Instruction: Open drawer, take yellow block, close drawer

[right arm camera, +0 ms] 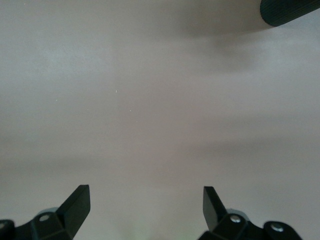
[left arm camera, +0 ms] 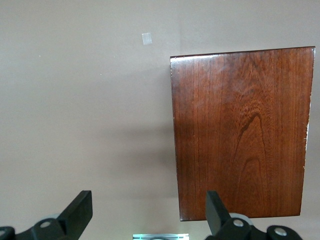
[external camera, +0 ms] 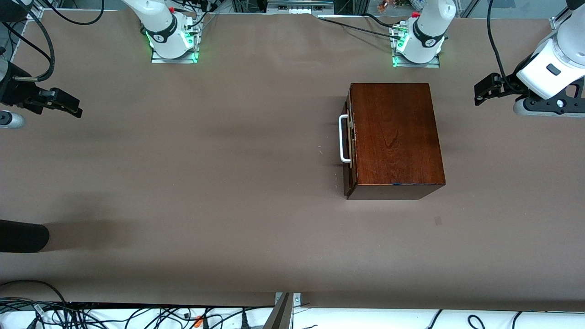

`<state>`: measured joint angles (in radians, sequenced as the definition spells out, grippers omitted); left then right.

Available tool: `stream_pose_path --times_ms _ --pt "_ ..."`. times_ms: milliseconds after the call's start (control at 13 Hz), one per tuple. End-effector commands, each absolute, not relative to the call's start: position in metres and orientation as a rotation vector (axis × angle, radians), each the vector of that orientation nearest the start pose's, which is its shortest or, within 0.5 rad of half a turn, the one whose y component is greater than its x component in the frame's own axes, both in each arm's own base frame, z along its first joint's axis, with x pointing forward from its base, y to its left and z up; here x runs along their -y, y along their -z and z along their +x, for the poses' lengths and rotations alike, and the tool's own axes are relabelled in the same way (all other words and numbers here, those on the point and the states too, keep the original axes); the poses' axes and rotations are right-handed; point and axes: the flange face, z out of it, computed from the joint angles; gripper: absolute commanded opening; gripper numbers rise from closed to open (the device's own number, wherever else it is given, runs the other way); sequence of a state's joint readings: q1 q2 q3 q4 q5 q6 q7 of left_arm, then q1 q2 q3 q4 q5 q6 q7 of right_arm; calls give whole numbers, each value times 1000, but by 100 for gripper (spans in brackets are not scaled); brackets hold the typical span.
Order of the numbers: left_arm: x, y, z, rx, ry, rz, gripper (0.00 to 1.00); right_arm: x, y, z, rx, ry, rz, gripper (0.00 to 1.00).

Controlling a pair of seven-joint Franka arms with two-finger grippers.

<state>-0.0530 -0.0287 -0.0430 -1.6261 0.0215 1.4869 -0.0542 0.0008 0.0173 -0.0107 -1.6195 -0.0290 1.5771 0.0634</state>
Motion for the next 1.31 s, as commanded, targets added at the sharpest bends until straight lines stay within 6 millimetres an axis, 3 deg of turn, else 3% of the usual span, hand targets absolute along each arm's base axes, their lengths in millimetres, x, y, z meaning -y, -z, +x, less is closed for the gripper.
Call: stream_pose_path --times_ms 0,538,692,846,923,1077,1231 --pt "49 -613 535 -45 -184 -3126 100 10 -599 558 -96 -79 -3171 100" --pt "59 -612 534 -69 -189 -3125 100 10 -598 558 -96 -79 -3171 100" --pt "73 -599 537 -112 -245 -3115 100 10 -598 558 -98 -79 -3171 100" --pt "74 -588 529 -132 -376 -3089 100 10 -598 558 -96 -79 -3171 100" --pt "86 -582 524 -167 -424 -3076 100 10 -598 558 -96 -79 -3171 100" --pt "138 -556 525 -276 -478 -3043 100 10 -598 558 -96 -79 -3171 100" --pt "188 -533 532 -312 -418 -3040 100 10 -598 558 -96 -79 -3171 100"
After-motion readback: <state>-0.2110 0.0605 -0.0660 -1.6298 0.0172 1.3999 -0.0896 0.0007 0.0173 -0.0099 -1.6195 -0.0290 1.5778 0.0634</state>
